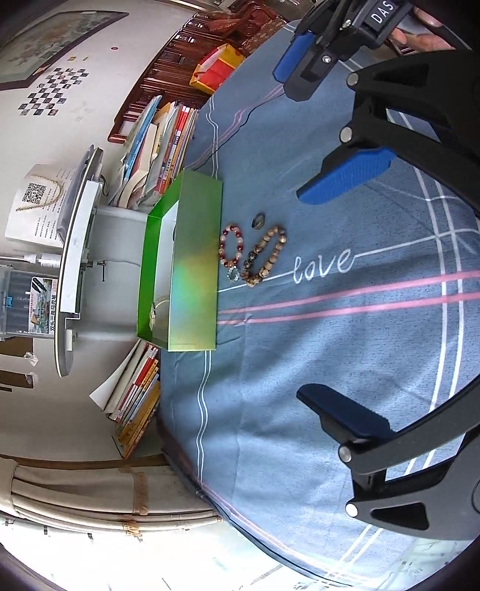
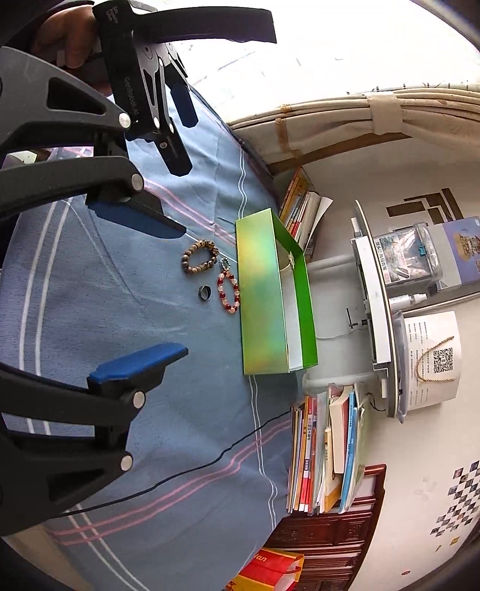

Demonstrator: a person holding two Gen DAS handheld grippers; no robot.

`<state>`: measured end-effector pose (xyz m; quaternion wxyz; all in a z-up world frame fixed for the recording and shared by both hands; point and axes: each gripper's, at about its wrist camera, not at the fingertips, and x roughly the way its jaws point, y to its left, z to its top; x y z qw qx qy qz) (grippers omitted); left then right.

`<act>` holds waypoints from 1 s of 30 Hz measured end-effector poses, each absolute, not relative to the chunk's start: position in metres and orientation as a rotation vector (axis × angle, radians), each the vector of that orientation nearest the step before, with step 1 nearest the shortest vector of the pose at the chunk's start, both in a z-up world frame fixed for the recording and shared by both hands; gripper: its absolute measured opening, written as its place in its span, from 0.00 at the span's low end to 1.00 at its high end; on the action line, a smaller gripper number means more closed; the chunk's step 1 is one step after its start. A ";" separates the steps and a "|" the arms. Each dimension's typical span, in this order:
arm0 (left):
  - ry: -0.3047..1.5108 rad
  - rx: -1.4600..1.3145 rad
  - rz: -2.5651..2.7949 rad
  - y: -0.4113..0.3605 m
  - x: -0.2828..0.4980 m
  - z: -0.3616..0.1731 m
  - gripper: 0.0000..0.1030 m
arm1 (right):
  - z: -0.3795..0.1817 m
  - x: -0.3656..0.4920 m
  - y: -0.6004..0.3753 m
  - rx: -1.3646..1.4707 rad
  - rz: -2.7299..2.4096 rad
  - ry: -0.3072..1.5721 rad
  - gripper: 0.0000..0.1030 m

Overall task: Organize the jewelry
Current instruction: 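Withdraw both open tools from the box back over the jewelry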

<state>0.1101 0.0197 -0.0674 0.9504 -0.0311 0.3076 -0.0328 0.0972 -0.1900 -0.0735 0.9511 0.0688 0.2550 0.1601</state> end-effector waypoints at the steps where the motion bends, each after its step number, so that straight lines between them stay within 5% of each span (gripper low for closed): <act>1: 0.622 -0.062 -0.067 0.019 0.109 -0.066 0.94 | -0.073 0.097 -0.190 0.139 0.323 0.515 0.57; 30: 0.660 -0.041 -0.087 0.014 0.131 -0.073 0.94 | -0.082 0.127 -0.184 0.121 0.334 0.587 0.57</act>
